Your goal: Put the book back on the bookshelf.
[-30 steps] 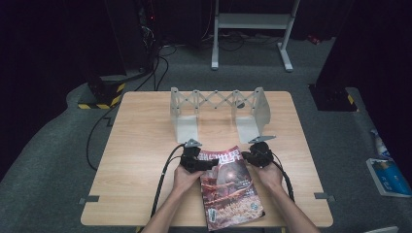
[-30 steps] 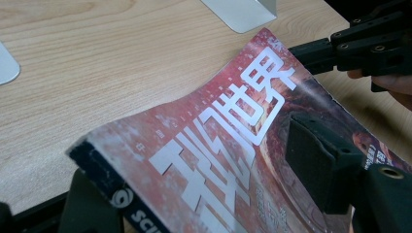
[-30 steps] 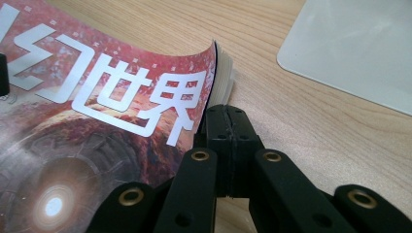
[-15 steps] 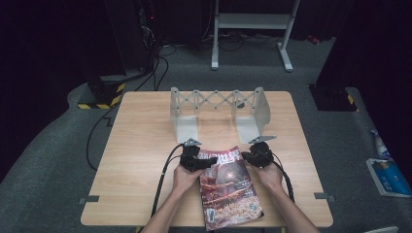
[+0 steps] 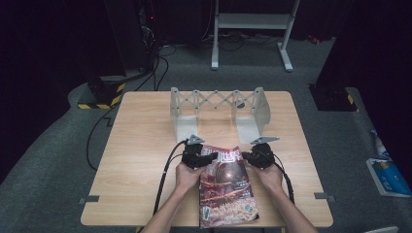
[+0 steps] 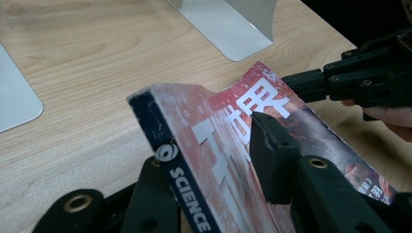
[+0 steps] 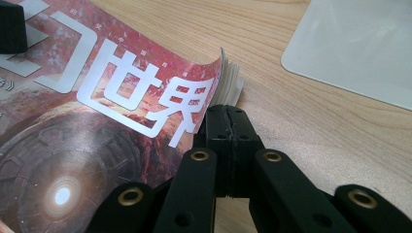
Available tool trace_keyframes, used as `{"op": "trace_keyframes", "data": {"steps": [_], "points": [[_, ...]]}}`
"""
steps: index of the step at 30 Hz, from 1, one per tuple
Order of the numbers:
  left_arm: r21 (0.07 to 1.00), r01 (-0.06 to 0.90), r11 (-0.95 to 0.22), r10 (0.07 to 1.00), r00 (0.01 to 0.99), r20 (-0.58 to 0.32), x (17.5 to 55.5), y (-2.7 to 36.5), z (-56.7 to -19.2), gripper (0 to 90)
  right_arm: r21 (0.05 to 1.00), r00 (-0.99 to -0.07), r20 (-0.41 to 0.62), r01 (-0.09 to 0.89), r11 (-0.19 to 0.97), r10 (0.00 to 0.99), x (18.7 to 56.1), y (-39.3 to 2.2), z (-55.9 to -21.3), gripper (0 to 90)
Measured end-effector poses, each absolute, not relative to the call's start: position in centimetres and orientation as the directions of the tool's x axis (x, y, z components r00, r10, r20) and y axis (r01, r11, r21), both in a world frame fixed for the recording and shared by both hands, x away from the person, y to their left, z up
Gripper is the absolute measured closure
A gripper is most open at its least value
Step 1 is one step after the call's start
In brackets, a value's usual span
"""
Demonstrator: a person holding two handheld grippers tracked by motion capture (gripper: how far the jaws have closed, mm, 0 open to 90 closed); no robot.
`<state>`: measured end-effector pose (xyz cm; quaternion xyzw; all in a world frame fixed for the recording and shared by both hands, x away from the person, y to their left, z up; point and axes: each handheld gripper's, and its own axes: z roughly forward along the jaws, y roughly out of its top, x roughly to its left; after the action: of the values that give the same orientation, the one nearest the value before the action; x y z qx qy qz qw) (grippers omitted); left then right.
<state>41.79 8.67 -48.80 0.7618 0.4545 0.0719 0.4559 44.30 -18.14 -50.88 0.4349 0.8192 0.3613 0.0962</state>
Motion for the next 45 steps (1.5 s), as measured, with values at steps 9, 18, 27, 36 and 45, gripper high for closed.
{"op": "trace_keyframes", "data": {"steps": [9,18,27,36,45], "points": [[0.761,0.631,-0.15,0.759,0.567,-0.321,41.6,9.2,-47.8,77.6,0.689,-0.606,0.193,0.644,0.333,0.772,43.6,-18.2,-50.6,88.4],[0.778,0.607,-0.16,0.738,0.597,-0.314,41.4,9.0,-45.8,81.1,0.71,-0.595,0.212,0.639,0.296,0.775,43.0,-19.1,-50.3,84.7],[0.789,0.582,-0.195,0.704,0.643,-0.301,41.3,8.1,-44.1,82.9,0.725,-0.591,0.215,0.63,0.279,0.777,42.2,-20.8,-50.1,77.7],[0.794,0.567,-0.218,0.675,0.676,-0.297,41.2,7.6,-42.8,83.6,0.722,-0.567,0.11,0.61,0.326,0.816,41.7,-23.1,-51.1,67.4],[0.811,0.529,-0.249,0.647,0.714,-0.267,41.1,6.8,-40.9,83.7,0.736,-0.492,0.085,0.618,0.278,0.867,41.2,-26.0,-52.0,59.7]]}}
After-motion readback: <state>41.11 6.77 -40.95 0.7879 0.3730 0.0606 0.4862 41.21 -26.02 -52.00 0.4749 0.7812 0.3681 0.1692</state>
